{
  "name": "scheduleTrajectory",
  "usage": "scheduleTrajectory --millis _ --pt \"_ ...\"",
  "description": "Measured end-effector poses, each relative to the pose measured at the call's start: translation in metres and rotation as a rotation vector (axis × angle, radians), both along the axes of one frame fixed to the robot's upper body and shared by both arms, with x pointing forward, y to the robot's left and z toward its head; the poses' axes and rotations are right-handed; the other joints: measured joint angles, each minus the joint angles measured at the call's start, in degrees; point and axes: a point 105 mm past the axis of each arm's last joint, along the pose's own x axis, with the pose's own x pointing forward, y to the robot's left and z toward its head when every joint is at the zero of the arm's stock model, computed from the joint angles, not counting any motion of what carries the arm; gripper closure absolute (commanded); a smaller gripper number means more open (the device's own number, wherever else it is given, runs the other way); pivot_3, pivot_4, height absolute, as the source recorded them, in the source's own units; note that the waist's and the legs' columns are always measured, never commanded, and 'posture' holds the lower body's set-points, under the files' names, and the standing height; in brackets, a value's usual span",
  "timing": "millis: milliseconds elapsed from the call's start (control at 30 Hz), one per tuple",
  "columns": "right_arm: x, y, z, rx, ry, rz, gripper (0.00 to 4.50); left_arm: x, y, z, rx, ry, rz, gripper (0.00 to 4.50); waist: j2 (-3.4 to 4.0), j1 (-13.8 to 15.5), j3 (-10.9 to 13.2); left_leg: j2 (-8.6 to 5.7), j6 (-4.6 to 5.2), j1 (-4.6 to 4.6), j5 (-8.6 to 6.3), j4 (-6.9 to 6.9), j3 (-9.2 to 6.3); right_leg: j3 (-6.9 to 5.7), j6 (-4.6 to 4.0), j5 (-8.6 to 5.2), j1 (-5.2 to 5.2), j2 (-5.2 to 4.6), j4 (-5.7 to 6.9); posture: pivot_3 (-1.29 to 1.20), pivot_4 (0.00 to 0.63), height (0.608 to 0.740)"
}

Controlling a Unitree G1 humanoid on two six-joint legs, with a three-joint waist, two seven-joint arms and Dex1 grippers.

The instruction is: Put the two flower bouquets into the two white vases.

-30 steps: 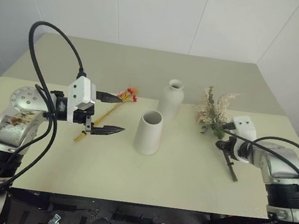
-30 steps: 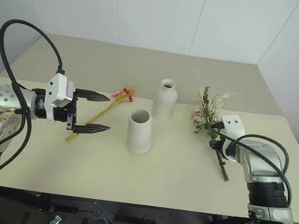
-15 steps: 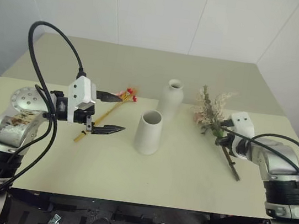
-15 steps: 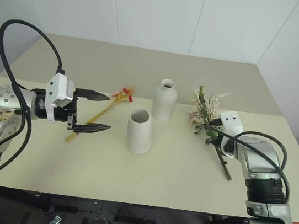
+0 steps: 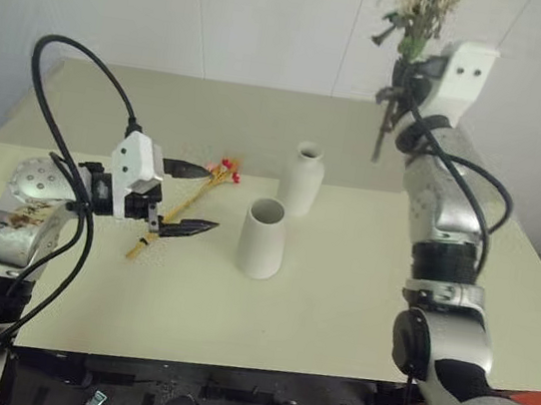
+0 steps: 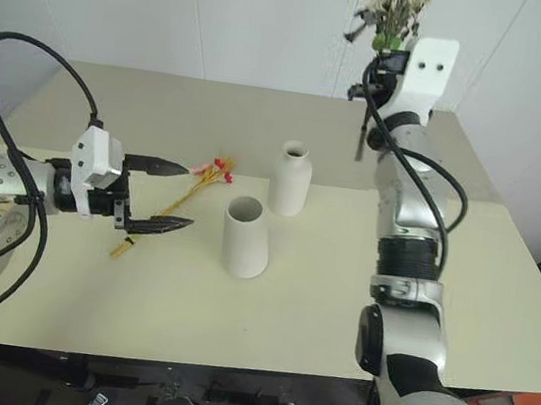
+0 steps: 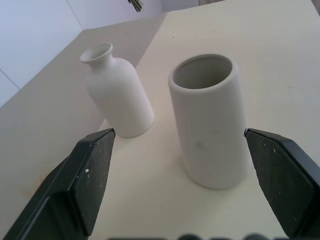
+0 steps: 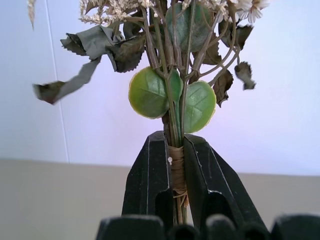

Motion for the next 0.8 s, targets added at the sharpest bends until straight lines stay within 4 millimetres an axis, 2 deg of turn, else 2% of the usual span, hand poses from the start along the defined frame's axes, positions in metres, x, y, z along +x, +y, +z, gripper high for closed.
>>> scheduleTrajectory --millis 100,167,267,467,800 --pt "0.003 0.015 0.005 0.191 -0.042 0.173 4.31 0.000 0.010 -0.002 0.002 0.007 0.039 0.00 0.04 -0.17 0.03 0.02 0.00 -0.02 0.00 -0.01 -0.01 -0.02 -0.01 0.04 0.00 -0.01 0.06 0.00 0.150 0.740" --pt "0.004 0.021 0.011 0.254 -0.062 0.242 4.31 -0.001 0.012 -0.002 0.002 0.006 0.049 0.00 0.06 -0.20 0.04 0.03 -0.01 -0.02 0.00 -0.03 -0.02 -0.04 -0.02 0.05 0.01 0.00 0.06 0.00 0.150 0.740" --pt "0.007 0.029 0.012 0.267 -0.082 0.269 4.31 -0.003 0.016 -0.003 0.011 0.011 0.069 0.00 0.07 -0.40 0.04 0.03 -0.02 0.01 0.01 -0.09 -0.02 -0.04 -0.03 0.05 0.01 0.00 0.06 0.00 0.150 0.740" --pt "0.016 0.040 -0.012 0.273 -0.036 0.292 4.31 -0.009 0.017 -0.003 0.025 0.005 0.075 0.00 0.08 -0.76 0.05 0.03 -0.08 0.05 0.05 -0.29 -0.02 -0.03 -0.07 0.07 -0.04 0.01 0.06 0.00 0.150 0.740" --pt "0.020 0.058 -0.030 0.274 -0.001 0.338 4.31 -0.012 0.022 0.005 0.042 -0.009 0.108 0.00 0.10 -0.83 0.07 0.04 -0.10 0.08 0.06 -0.37 -0.01 -0.03 -0.08 0.08 -0.06 0.02 0.04 0.00 0.150 0.740"
